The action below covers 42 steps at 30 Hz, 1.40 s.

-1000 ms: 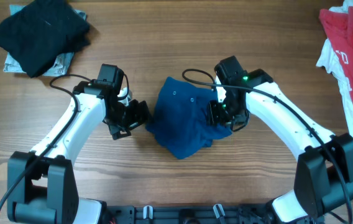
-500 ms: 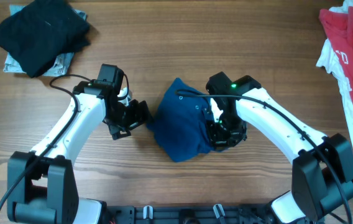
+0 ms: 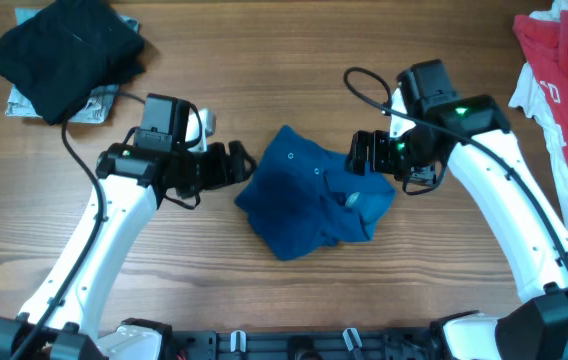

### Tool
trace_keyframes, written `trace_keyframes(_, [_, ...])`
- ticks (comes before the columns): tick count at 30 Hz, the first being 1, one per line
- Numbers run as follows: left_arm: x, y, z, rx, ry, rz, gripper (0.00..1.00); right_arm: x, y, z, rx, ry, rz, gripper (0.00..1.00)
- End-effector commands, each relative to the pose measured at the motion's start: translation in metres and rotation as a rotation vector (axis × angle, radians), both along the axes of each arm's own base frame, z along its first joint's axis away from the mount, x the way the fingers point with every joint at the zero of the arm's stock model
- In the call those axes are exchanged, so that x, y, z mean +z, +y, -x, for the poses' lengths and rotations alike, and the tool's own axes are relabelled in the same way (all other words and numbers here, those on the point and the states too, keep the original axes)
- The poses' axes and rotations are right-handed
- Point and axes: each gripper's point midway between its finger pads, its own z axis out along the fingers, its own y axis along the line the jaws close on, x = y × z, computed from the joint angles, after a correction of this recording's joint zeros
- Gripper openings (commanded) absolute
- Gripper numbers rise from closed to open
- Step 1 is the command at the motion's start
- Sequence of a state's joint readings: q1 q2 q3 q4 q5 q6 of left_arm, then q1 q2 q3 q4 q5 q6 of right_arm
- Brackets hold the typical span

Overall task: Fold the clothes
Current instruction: 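Grasp the teal bundle's left side with the left gripper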

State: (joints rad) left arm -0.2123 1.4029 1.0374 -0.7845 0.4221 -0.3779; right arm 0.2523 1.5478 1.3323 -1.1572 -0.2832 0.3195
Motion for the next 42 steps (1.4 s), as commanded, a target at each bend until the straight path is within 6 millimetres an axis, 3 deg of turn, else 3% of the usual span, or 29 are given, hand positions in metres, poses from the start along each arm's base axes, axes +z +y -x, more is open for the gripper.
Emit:
trace_keyframes(1, [-0.005, -0.008, -0.019, -0.105, -0.087, -0.012, 1.0, 0.029, 0.043, 0.012, 0.235, -0.05, -0.27, 1.0])
trace_keyframes(6, [-0.049, -0.023, -0.045, -0.208, -0.095, 0.02, 1.0, 0.035, 0.051, 0.015, 0.282, -0.061, -0.32, 0.99])
trace_keyframes(10, [-0.073, -0.03, -0.037, -0.231, -0.013, 0.035, 1.0, 0.037, 0.053, 0.015, 0.284, -0.062, -0.339, 0.99])
trace_keyframes(11, [-0.08, -0.037, -0.031, -0.251, 0.017, 0.048, 0.85, 0.037, 0.053, 0.015, 0.284, -0.062, -0.339, 1.0])
trace_keyframes(14, [-0.102, -0.049, -0.018, -0.291, 0.085, 0.038, 0.73, 0.038, 0.055, 0.015, 0.235, -0.036, -0.353, 0.99])
trace_keyframes(18, [-0.114, -0.058, -0.005, -0.325, 0.136, 0.029, 0.29, 0.038, 0.055, 0.014, 0.238, -0.04, -0.355, 0.99])
trace_keyframes(19, [-0.115, -0.059, -0.001, -0.321, 0.156, 0.028, 0.12, 0.038, 0.055, 0.014, 0.238, -0.039, -0.355, 0.99])
trace_keyframes(20, [-0.116, -0.059, 0.003, -0.299, 0.186, 0.029, 0.04, 0.038, 0.055, 0.014, 0.238, -0.039, -0.355, 0.99])
trace_keyframes(22, [-0.116, -0.064, 0.015, -0.233, 0.28, 0.044, 0.04, 0.038, 0.055, 0.014, 0.239, -0.04, -0.355, 0.99])
trace_keyframes(23, [-0.108, -0.083, 0.032, -0.249, 0.346, 0.117, 0.04, 0.038, 0.055, 0.014, 0.239, -0.04, -0.355, 0.99])
trace_keyframes(26, [-0.1, -0.112, 0.054, -0.205, 0.465, 0.171, 0.04, 0.038, 0.055, 0.014, 0.239, -0.04, -0.355, 0.99])
trace_keyframes(28, [-0.098, -0.127, 0.053, -0.216, 0.43, 0.18, 0.04, 0.038, 0.055, 0.014, 0.24, -0.041, -0.355, 0.99])
trace_keyframes(30, [-0.101, -0.121, 0.037, -0.106, 0.411, 0.146, 0.04, 0.038, 0.055, 0.013, 0.218, -0.033, -0.357, 0.99])
trace_keyframes(32, [-0.101, -0.115, 0.031, -0.071, 0.417, 0.15, 0.1, 0.045, 0.053, -0.001, 0.159, -0.077, -0.37, 0.99])
trace_keyframes(33, [-0.101, -0.115, 0.03, -0.055, 0.426, 0.152, 0.23, 0.05, 0.047, -0.009, 0.115, -0.105, -0.373, 0.99])
trace_keyframes(35, [-0.1, -0.117, 0.026, -0.051, 0.408, 0.16, 0.64, 0.065, 0.019, -0.028, -0.008, -0.18, -0.362, 0.99])
trace_keyframes(36, [-0.101, -0.117, 0.023, -0.053, 0.39, 0.156, 0.76, 0.067, 0.001, -0.034, -0.078, -0.197, -0.34, 0.99])
trace_keyframes(38, [-0.101, -0.117, 0.018, -0.101, 0.333, 0.148, 0.83, 0.072, -0.056, -0.043, -0.245, -0.238, -0.299, 1.0])
trace_keyframes(40, [-0.099, -0.12, 0.008, -0.201, 0.219, 0.138, 0.97, 0.068, -0.096, -0.04, -0.32, -0.232, -0.268, 1.0])
trace_keyframes(42, [-0.1, -0.117, -0.009, -0.273, 0.08, 0.084, 1.0, 0.061, -0.124, -0.024, -0.325, -0.209, -0.232, 1.0])
